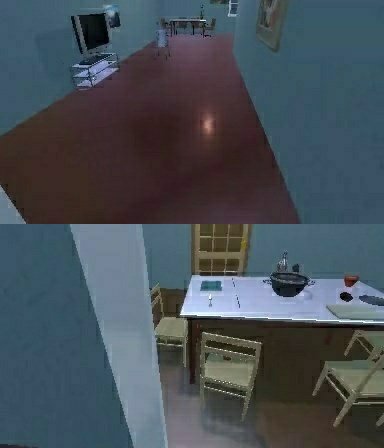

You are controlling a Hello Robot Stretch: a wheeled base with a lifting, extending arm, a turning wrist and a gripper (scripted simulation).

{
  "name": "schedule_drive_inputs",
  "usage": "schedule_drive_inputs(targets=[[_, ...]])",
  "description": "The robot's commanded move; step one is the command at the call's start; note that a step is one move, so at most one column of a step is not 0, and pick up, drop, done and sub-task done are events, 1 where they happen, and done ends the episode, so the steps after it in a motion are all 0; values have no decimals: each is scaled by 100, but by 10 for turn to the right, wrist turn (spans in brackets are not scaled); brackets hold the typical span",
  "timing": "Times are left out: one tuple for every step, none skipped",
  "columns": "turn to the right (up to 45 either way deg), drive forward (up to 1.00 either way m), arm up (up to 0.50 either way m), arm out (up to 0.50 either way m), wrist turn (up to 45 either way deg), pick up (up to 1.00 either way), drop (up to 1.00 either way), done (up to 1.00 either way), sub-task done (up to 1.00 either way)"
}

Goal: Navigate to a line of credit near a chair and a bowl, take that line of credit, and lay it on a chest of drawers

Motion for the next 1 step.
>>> schedule_drive_inputs(targets=[[-150, 0, 0, 0, 0, 0, 0, 0, 0]])
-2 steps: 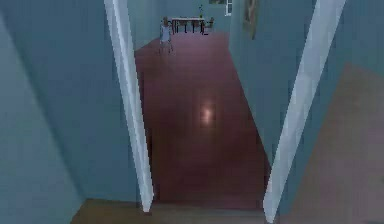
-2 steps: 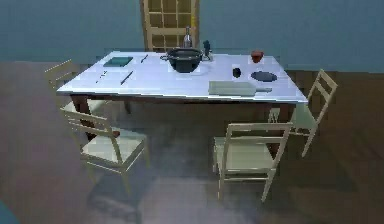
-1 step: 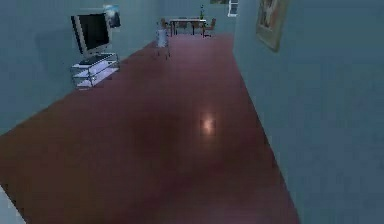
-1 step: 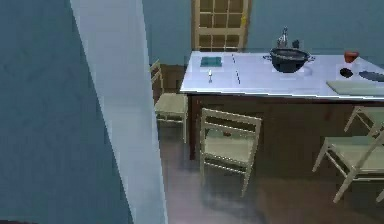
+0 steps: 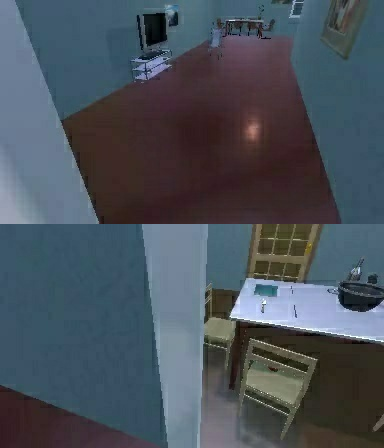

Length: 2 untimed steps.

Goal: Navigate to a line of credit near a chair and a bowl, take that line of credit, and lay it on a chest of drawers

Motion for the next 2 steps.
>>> schedule_drive_inputs(targets=[[0, 60, 0, 0, 0, 0, 0, 0, 0], [-450, 0, 0, 0, 0, 0, 0, 0, 0]])
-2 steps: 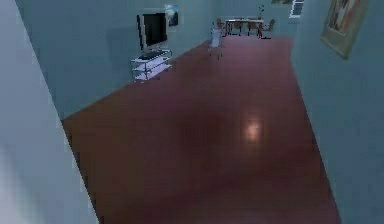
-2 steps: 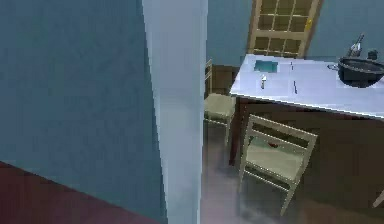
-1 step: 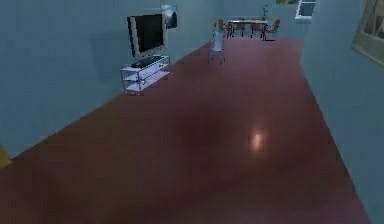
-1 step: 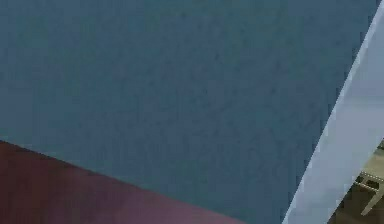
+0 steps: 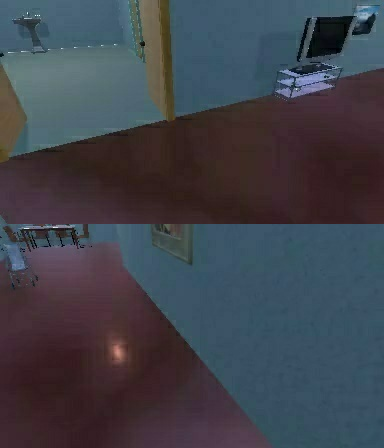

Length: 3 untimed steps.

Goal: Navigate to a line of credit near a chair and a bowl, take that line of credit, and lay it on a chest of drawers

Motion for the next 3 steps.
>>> schedule_drive_inputs(targets=[[-180, 0, 0, 0, 0, 0, 0, 0, 0], [-30, 0, 0, 0, 0, 0, 0, 0, 0], [450, 0, 0, 0, 0, 0, 0, 0, 0]])
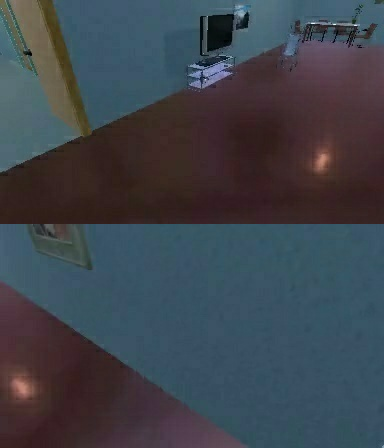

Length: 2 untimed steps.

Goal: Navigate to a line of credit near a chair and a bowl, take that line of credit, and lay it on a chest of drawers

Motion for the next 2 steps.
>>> schedule_drive_inputs(targets=[[450, 0, 0, 0, 0, 0, 0, 0, 0], [60, 0, 0, 0, 0, 0, 0, 0, 0]])
